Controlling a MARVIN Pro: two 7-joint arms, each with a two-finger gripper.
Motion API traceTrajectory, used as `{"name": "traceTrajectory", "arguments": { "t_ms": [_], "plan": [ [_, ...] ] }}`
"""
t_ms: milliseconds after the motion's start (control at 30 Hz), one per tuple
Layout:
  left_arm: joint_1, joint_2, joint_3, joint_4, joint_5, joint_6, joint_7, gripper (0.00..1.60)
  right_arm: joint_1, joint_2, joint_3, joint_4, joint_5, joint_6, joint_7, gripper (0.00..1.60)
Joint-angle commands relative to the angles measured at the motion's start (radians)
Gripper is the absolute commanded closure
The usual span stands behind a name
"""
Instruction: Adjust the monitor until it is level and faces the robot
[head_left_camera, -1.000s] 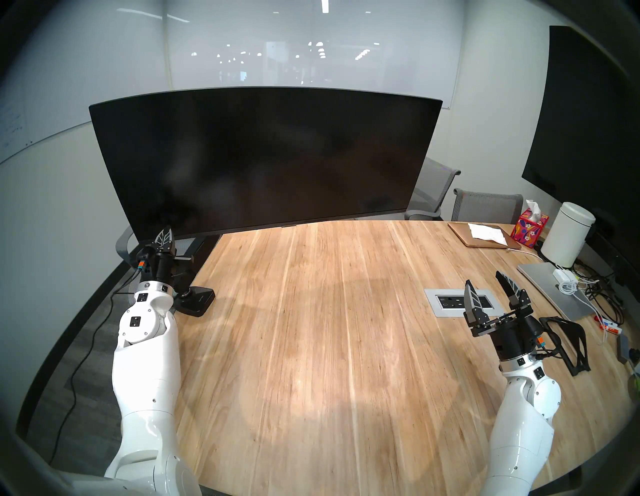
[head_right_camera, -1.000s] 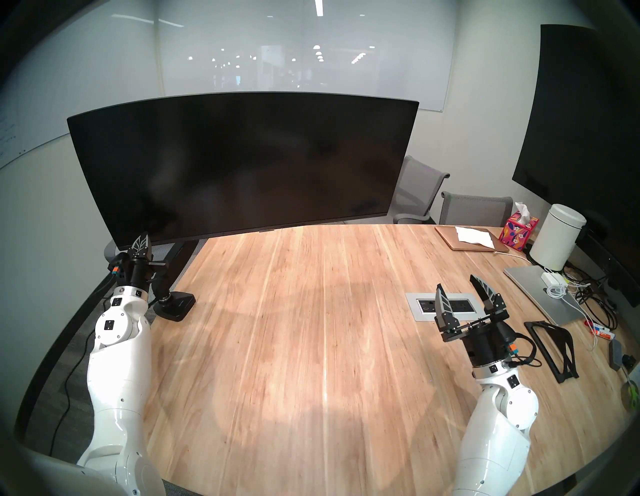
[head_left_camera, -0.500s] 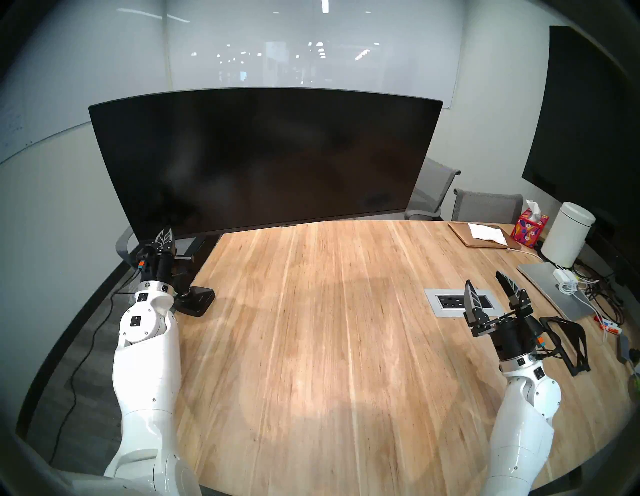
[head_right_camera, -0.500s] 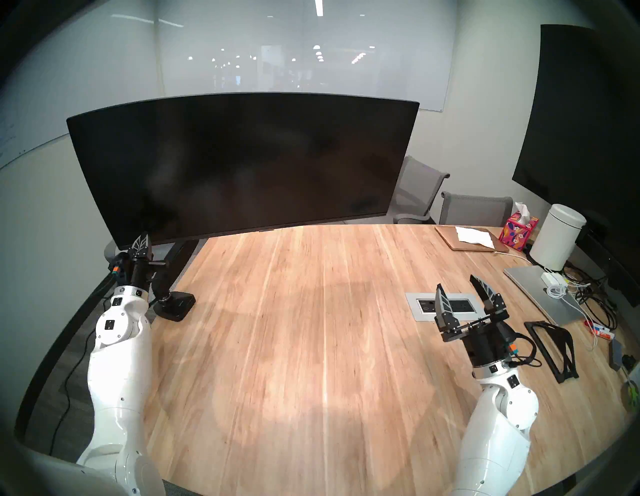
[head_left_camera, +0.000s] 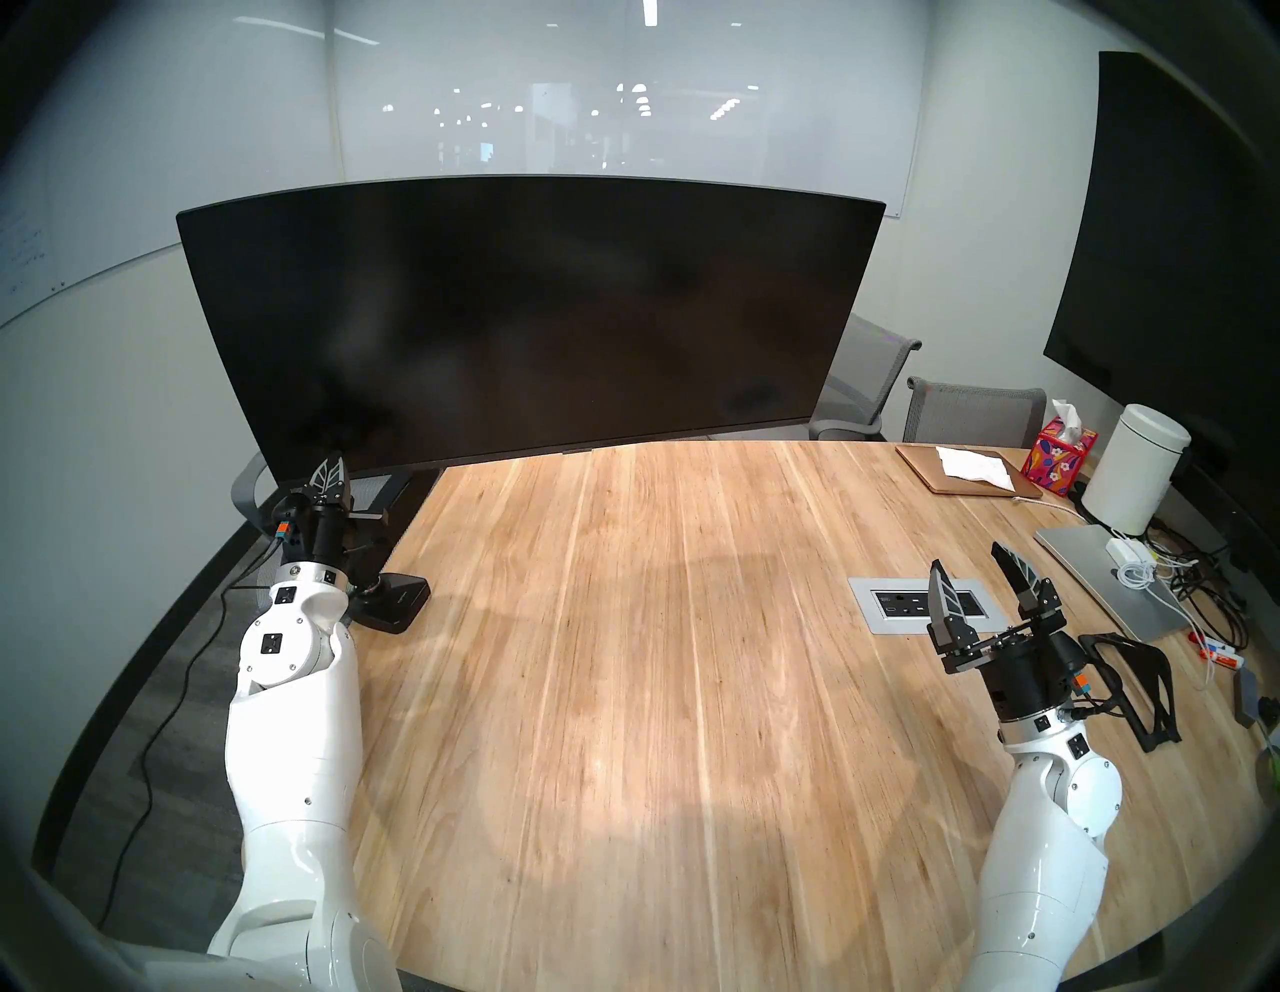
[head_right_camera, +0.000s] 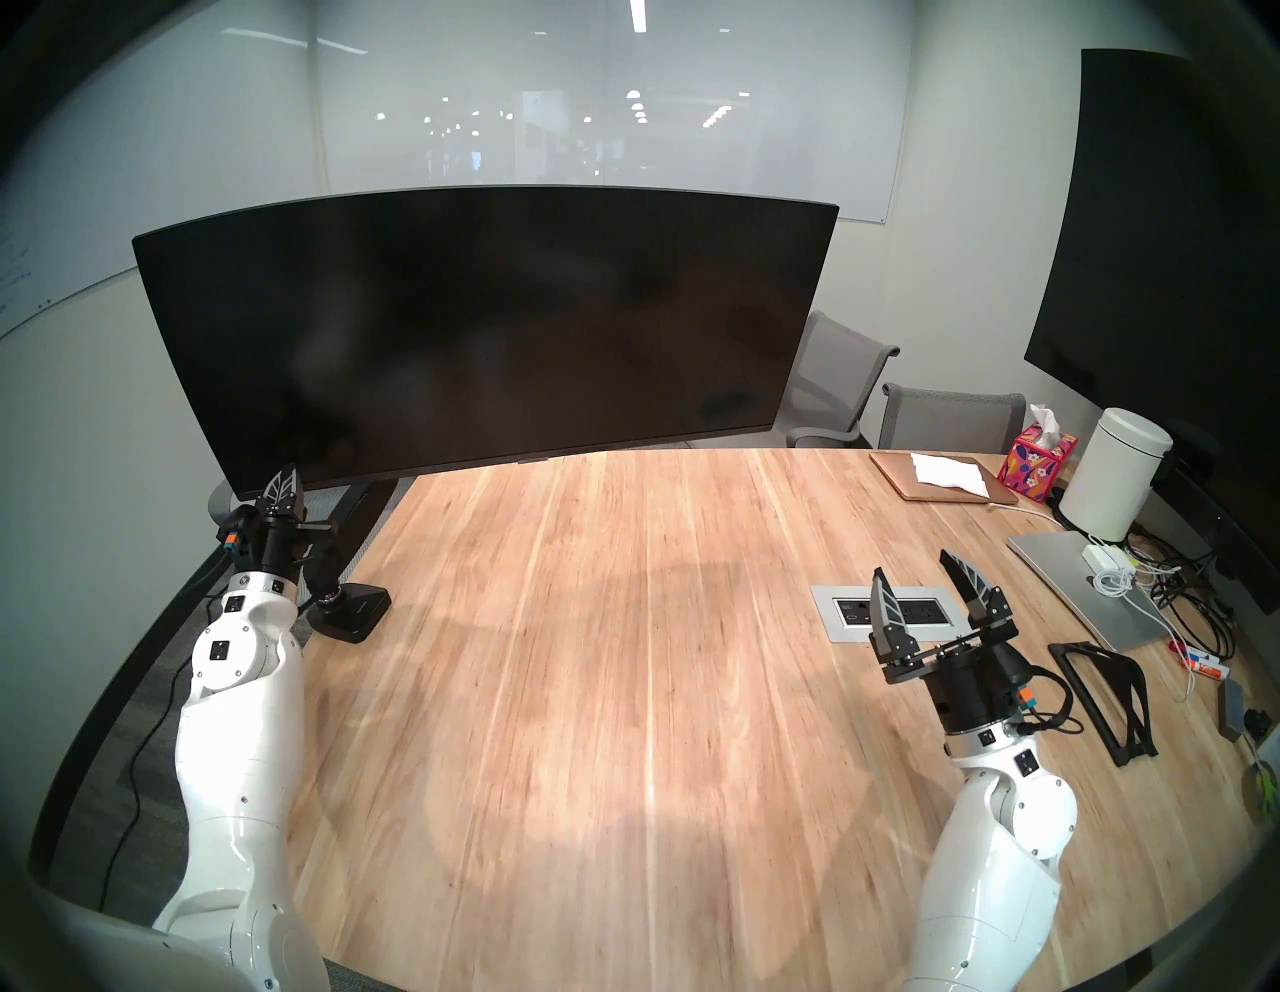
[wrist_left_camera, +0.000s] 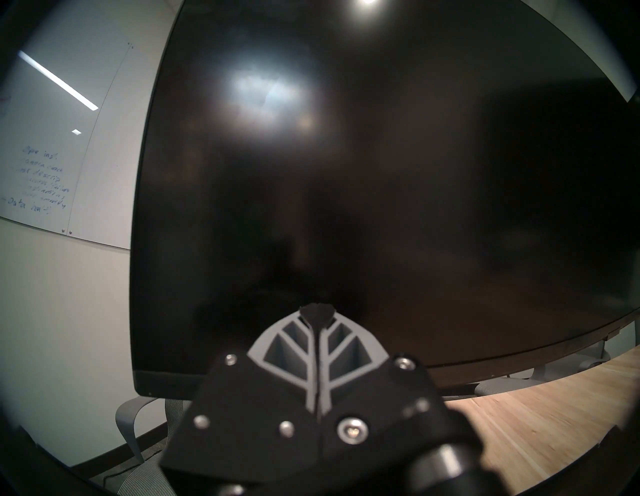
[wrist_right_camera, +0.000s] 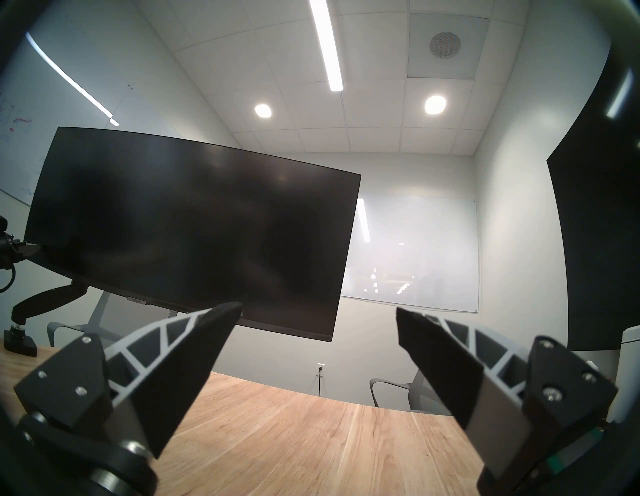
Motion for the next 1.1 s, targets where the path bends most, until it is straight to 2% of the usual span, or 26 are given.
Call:
{"name": "traceTrajectory", "arguments": {
  "t_ms": [0, 567, 1067],
  "plan": [
    [0.002, 0.003, 0.003, -0.048, -0.003, -0.002, -0.008, 1.6, 0.003, -0.002, -0.001, -0.019, 0.01, 0.001, 0.002, 0.0],
    [0.065, -0.01, 0.013, -0.115, -0.019, 0.004, -0.029, 1.6, 0.003, -0.002, -0.001, -0.019, 0.01, 0.001, 0.002, 0.0],
    [0.224, -0.022, 0.031, -0.215, -0.034, -0.037, -0.125, 1.6, 0.003, -0.002, -0.001, -0.018, 0.01, 0.001, 0.002, 0.0]
  ]
}}
